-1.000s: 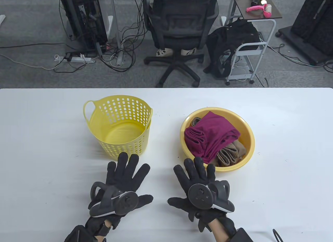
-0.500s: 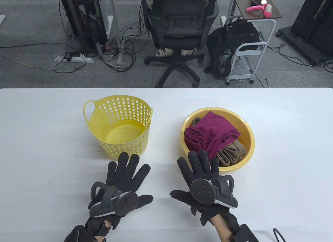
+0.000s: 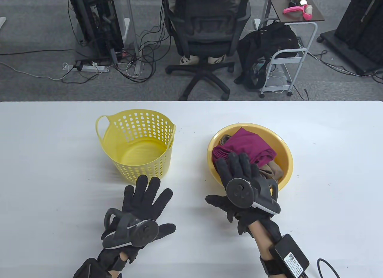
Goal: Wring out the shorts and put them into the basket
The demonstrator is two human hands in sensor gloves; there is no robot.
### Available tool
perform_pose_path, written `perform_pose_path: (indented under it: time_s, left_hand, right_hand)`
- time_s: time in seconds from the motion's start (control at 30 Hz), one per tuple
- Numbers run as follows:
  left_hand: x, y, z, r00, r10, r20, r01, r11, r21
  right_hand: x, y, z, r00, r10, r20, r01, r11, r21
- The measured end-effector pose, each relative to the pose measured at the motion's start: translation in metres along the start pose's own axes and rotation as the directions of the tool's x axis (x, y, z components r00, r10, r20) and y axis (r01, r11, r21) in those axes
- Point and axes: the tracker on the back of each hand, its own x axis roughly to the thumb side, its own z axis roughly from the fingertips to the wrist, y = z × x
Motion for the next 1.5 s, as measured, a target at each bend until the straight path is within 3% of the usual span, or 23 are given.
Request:
perform_pose_path:
  time_s: [0.8, 1.5]
  left_hand:
    - [-0.002, 0.001, 0.0, 1.0, 0.016, 0.007, -0.016, 1.0, 0.009]
    - [-0.003, 0.003, 0.001, 1.0, 0.017, 0.015, -0.017, 1.0, 0.018]
  right_hand:
    - [-0.03, 0.001, -0.069, 0.991, 0.068, -0.112, -0.052, 0.989, 0.138]
    - [-0.033, 0.003, -0.085, 0.984, 0.109, -0.139, -0.091, 0.988, 0.127]
